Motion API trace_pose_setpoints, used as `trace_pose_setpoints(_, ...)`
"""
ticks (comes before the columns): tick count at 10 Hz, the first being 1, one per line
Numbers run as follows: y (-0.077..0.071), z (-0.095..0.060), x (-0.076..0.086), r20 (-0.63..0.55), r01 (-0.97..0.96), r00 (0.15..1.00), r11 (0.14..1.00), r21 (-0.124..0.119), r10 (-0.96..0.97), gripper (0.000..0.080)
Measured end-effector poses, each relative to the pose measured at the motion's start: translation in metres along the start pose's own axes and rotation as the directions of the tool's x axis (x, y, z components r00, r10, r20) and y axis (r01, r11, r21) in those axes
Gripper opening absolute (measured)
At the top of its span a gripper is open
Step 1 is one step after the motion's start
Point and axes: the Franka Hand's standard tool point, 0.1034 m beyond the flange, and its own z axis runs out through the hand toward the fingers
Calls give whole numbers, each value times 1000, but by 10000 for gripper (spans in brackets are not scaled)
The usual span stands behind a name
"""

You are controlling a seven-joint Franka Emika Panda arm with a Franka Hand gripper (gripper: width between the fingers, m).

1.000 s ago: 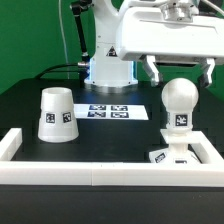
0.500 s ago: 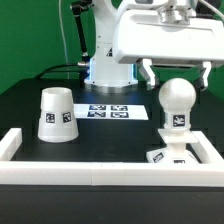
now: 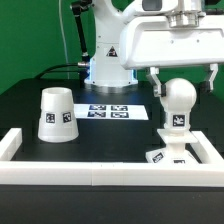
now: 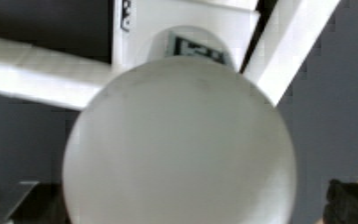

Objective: Assemble lamp

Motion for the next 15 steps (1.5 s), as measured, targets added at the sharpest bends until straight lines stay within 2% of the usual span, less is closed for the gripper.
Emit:
trace_pose_setpoints(3,0,3,-1,127,2,992,999,33,-6,698)
trace_pose_setpoints(8,8,6,0,101,36,994,999,27,-39,698)
trace_pose_setpoints(9,11,6,1,95,48,994,999,26,-50,578)
trace_pose_setpoints(13,12,6,2,92,31,995,999,24,-33,574)
trace_pose_setpoints(15,11,6,1,94,-112,989,994,14,110,574)
